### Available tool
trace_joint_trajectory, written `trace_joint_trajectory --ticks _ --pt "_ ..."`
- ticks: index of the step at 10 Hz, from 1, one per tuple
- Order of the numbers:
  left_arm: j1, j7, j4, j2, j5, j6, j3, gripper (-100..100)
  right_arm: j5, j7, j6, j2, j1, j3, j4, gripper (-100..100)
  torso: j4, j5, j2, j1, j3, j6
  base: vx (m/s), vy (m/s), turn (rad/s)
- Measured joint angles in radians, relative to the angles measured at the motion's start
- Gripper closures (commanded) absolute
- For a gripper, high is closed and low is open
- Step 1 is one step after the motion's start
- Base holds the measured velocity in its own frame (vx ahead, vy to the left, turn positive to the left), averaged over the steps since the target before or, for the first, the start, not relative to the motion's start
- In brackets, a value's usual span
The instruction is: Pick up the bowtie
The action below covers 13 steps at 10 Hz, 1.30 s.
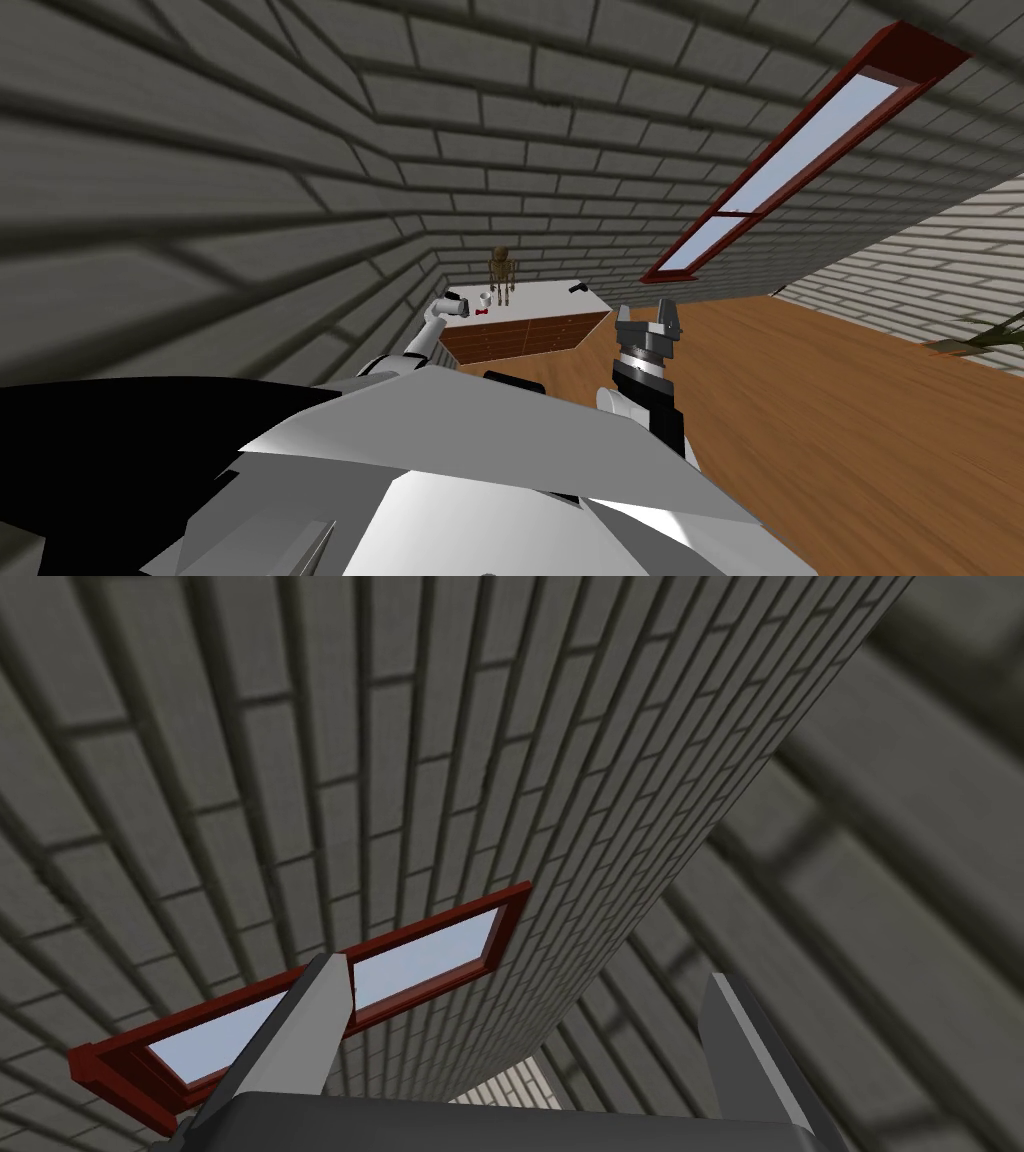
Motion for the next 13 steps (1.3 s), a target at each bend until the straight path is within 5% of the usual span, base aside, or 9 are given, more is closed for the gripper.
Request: trace_joint_trajectory --ticks 13 --pt "-0.134 0.133 0.268 0.038 0.036 0.321 0.021 -100 0.000 0.000 0.000 0.000 0.000 0.000 0.000 0 0.000 0.000 -0.001 0.000 -0.001 0.000 0.058 0.008 -0.074"
